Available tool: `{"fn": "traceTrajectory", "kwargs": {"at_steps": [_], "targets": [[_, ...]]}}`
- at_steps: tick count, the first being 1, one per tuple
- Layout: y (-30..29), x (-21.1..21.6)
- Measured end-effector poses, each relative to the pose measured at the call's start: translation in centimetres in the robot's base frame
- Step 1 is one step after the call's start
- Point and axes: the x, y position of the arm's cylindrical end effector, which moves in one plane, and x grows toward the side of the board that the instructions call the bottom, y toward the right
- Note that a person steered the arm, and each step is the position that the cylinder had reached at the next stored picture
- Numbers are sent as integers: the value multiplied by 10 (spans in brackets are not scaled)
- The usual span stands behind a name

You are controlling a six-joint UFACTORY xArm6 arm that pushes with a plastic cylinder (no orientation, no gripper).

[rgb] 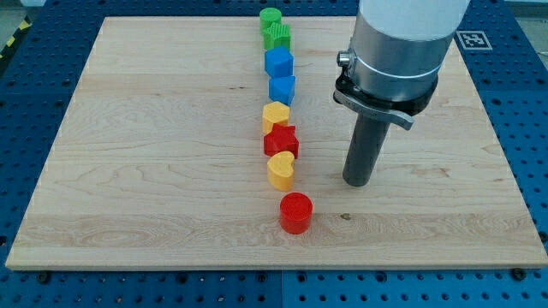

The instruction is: Move the yellow heart to the bottom left of the red star

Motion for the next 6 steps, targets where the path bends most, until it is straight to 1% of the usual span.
{"fn": "traceTrajectory", "kwargs": {"at_steps": [3, 4, 6], "targets": [[0, 3], [-10, 3], [-52, 3]]}}
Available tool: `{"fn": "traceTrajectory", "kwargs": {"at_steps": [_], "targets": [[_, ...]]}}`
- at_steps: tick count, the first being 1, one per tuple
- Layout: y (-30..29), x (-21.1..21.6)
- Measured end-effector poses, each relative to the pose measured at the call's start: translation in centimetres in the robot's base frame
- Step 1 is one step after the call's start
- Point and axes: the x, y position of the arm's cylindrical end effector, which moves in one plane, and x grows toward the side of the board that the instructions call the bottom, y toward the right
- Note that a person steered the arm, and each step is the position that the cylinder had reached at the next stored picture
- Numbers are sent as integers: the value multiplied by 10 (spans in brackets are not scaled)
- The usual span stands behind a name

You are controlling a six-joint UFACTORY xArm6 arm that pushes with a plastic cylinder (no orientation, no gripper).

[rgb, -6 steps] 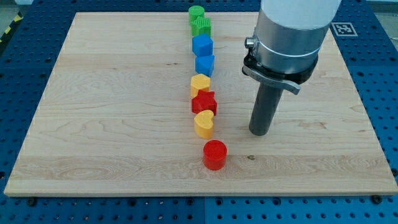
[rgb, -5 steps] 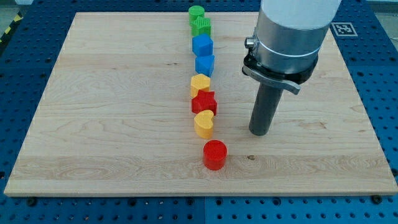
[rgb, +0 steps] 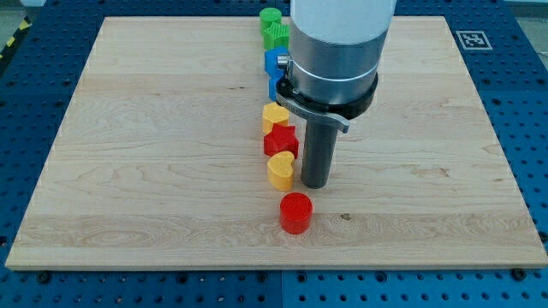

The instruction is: Move the yellow heart to the bottom left of the red star

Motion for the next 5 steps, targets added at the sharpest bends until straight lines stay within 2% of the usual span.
{"fn": "traceTrajectory", "kwargs": {"at_steps": [2, 5], "targets": [[-2, 0], [-79, 0]]}}
